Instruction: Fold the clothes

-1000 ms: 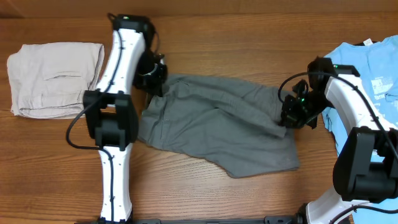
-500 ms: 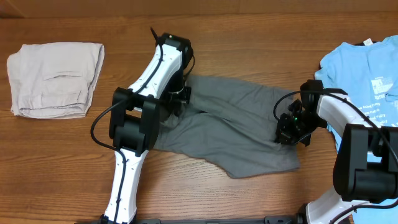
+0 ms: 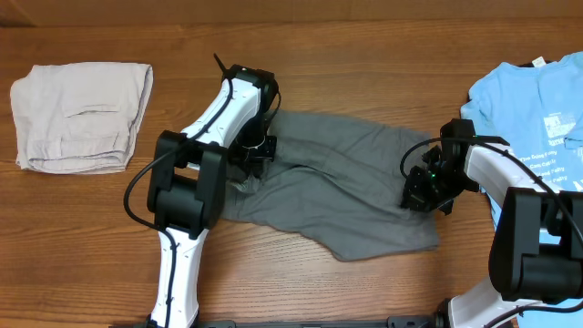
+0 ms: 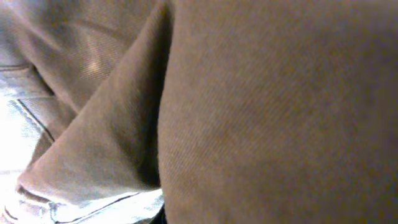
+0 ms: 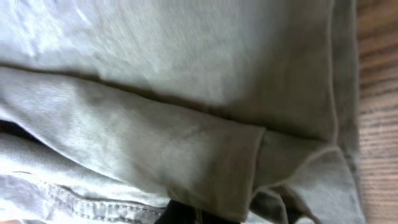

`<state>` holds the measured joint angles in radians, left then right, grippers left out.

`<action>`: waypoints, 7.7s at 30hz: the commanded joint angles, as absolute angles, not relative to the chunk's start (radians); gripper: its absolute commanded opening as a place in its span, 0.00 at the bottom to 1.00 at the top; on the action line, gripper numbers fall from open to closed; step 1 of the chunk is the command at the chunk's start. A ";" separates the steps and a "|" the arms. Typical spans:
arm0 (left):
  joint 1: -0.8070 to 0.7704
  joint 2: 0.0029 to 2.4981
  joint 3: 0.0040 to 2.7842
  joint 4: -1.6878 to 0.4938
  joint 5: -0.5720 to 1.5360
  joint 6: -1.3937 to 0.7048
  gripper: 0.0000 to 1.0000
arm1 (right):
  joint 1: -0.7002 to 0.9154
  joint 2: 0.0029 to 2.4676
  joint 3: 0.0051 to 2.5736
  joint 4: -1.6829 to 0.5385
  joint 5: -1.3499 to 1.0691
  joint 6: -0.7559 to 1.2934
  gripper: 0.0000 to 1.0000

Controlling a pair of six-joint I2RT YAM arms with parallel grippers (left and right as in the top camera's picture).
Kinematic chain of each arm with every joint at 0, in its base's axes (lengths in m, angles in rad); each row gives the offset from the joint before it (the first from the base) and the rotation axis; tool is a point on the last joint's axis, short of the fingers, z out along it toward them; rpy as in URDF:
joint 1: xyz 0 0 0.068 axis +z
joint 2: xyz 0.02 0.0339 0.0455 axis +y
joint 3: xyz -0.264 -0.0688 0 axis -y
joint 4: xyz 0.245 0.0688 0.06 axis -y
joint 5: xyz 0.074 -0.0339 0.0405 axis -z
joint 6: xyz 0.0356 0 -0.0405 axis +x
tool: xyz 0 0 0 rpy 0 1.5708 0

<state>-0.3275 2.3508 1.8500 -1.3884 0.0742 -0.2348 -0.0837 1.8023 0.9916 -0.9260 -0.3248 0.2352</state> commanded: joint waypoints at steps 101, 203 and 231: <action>-0.201 2.205 1.420 -0.310 -0.115 -0.231 0.10 | 0.000 2.010 1.085 -0.179 -0.225 0.311 0.04; -0.203 1.890 1.164 -1.086 0.103 -0.261 0.23 | -0.029 1.515 0.690 -0.936 -0.290 0.453 0.04; -0.224 1.886 1.347 -0.902 0.237 -0.248 0.04 | -0.028 1.629 1.032 -0.640 -0.283 0.385 0.04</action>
<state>-0.2100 1.8706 1.3975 -0.9386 0.2035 -0.2340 -0.0319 1.5764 1.0283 -0.6720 -0.2874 0.3916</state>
